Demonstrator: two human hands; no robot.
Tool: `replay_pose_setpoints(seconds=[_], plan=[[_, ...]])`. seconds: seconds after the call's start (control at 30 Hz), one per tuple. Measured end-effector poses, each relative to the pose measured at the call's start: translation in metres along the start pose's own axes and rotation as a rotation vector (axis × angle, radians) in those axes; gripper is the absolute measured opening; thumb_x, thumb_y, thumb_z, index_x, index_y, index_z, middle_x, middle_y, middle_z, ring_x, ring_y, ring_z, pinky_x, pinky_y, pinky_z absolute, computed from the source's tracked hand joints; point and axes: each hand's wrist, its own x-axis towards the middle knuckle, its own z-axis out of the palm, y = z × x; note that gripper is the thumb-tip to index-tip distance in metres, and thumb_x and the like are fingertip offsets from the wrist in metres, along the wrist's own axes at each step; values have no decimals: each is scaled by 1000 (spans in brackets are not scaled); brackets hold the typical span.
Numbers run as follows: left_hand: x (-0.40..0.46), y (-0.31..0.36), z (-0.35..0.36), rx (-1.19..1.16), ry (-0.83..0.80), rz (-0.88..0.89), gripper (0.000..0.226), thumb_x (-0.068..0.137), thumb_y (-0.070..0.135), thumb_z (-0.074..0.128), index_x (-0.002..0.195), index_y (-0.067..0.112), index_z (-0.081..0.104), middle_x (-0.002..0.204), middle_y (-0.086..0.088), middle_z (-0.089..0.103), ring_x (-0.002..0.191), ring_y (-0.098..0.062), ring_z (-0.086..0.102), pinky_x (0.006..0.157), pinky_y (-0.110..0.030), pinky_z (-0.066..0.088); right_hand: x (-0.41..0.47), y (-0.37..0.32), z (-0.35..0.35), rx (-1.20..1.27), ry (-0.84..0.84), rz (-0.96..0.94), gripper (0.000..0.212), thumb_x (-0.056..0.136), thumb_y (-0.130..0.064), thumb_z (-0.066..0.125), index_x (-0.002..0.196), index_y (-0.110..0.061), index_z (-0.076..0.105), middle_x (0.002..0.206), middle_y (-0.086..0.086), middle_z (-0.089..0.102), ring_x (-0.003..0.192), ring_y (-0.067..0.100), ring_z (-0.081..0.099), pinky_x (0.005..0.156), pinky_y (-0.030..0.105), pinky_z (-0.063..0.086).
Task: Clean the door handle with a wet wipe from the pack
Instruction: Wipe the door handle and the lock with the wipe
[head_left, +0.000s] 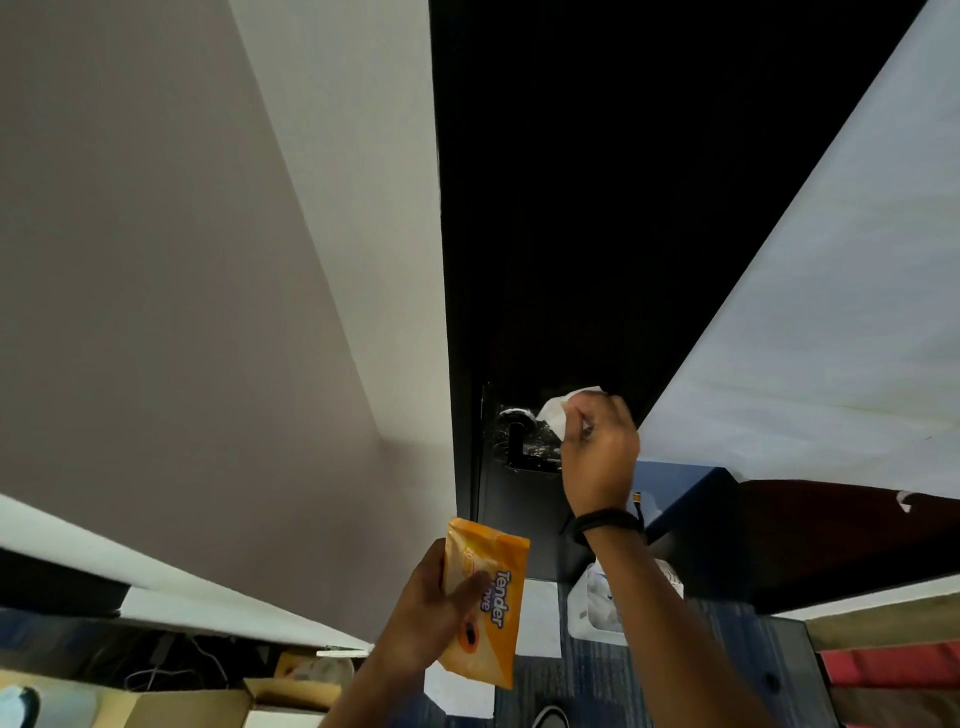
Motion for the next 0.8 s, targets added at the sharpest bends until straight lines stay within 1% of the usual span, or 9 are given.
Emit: replay_pose_setpoints(seconds=[0.13, 0.23, 0.33, 0.4, 0.47, 0.57, 0.63, 0.73, 0.8], plan=[[0, -4, -1, 5, -10, -3, 45, 96, 45, 66, 136, 30, 51, 128, 3, 72, 107, -21, 76, 97, -43, 63, -4, -24, 26, -44, -104, -144, 10, 101, -9, 62, 97, -9, 72, 107, 9, 65, 76, 17, 65, 63, 27, 56], [1, -4, 0, 2, -12, -1, 46, 95, 45, 67, 136, 30, 52, 127, 3, 73, 105, -21, 76, 92, -39, 64, -5, -28, 33, -88, -179, -225, 8, 99, -9, 66, 99, -9, 74, 106, 9, 67, 74, 20, 68, 61, 30, 60], [1, -1, -3, -1, -7, 4, 45, 95, 45, 67, 136, 30, 52, 127, 4, 72, 103, -19, 76, 81, -31, 64, -3, -16, 23, -63, -168, -171, 8, 100, -9, 65, 100, -10, 73, 108, 8, 65, 78, 20, 67, 63, 30, 59], [-1, 0, -6, -2, -11, 0, 42, 95, 44, 67, 133, 34, 50, 124, 7, 70, 98, -14, 74, 72, -23, 62, -5, -8, 13, -17, -92, -51, 5, 99, -9, 65, 100, -10, 70, 109, 10, 64, 88, 25, 67, 66, 25, 57], [-2, -1, -10, 2, -17, -9, 42, 96, 45, 66, 132, 36, 48, 124, 8, 69, 98, -13, 73, 75, -25, 62, -9, -7, 8, 35, -17, 71, 8, 99, -14, 67, 105, -8, 66, 112, 14, 64, 99, 29, 67, 74, 12, 48], [-2, -5, -11, 15, -35, -20, 45, 96, 46, 66, 136, 34, 48, 125, 9, 70, 98, -12, 74, 75, -23, 62, -10, -19, 19, 34, -14, 43, 14, 99, -18, 68, 106, -6, 66, 110, 14, 64, 96, 24, 67, 75, 4, 40], [-3, -6, -11, 9, -44, -18, 43, 97, 45, 66, 135, 32, 50, 123, 10, 71, 97, -9, 74, 71, -20, 62, -9, -31, 31, 5, -62, -48, 12, 99, -18, 68, 102, -7, 67, 107, 12, 64, 88, 22, 67, 70, 10, 47], [-2, -7, -10, -3, -51, -11, 39, 97, 45, 67, 132, 31, 54, 120, 9, 74, 101, -11, 76, 87, -30, 65, -8, -39, 45, -74, -108, -162, 3, 97, -12, 70, 99, -9, 70, 104, 10, 64, 79, 22, 67, 62, 28, 59], [-3, -6, -12, 1, -53, -16, 37, 97, 46, 66, 130, 33, 54, 121, 9, 74, 104, -12, 76, 92, -33, 64, -9, -39, 49, -141, -135, -215, 0, 95, -9, 71, 96, -9, 71, 102, 10, 64, 73, 23, 67, 58, 32, 59]])
